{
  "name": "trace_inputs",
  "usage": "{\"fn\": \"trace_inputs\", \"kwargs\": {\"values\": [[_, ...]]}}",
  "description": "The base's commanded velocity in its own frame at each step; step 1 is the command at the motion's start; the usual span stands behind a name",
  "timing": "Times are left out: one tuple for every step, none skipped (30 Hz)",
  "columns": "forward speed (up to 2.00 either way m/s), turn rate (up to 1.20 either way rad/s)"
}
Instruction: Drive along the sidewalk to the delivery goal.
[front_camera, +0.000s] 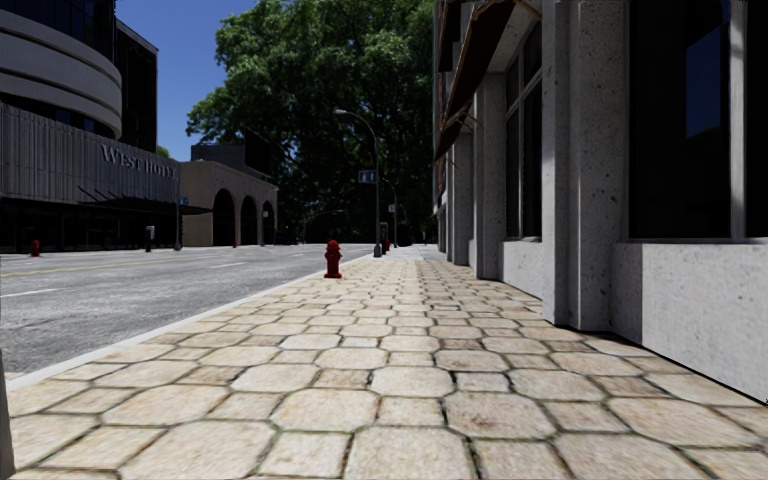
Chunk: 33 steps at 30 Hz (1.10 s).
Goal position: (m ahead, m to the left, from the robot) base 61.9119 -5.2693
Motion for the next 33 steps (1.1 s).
{"fn": "trace_inputs", "kwargs": {"values": [[2.0,0.0],[2.0,0.0],[2.0,0.0],[2.0,0.0],[2.0,0.0],[2.0,0.0],[2.0,0.0],[2.0,0.0],[2.0,0.0],[2.0,0.0],[2.0,0.0],[2.0,0.0],[2.0,0.0],[2.0,-0.24],[2.0,-0.48],[2.0,-0.61],[2.0,-0.61],[2.0,0.0],[2.0,0.0],[2.0,0.0],[2.0,0.0],[2.0,0.0],[2.0,0.0],[2.0,0.0],[2.0,0.0],[2.0,0.0],[2.0,0.0],[2.0,0.0],[2.0,0.0],[2.0,0.0],[2.0,0.0],[2.0,0.0],[2.0,0.0]]}}
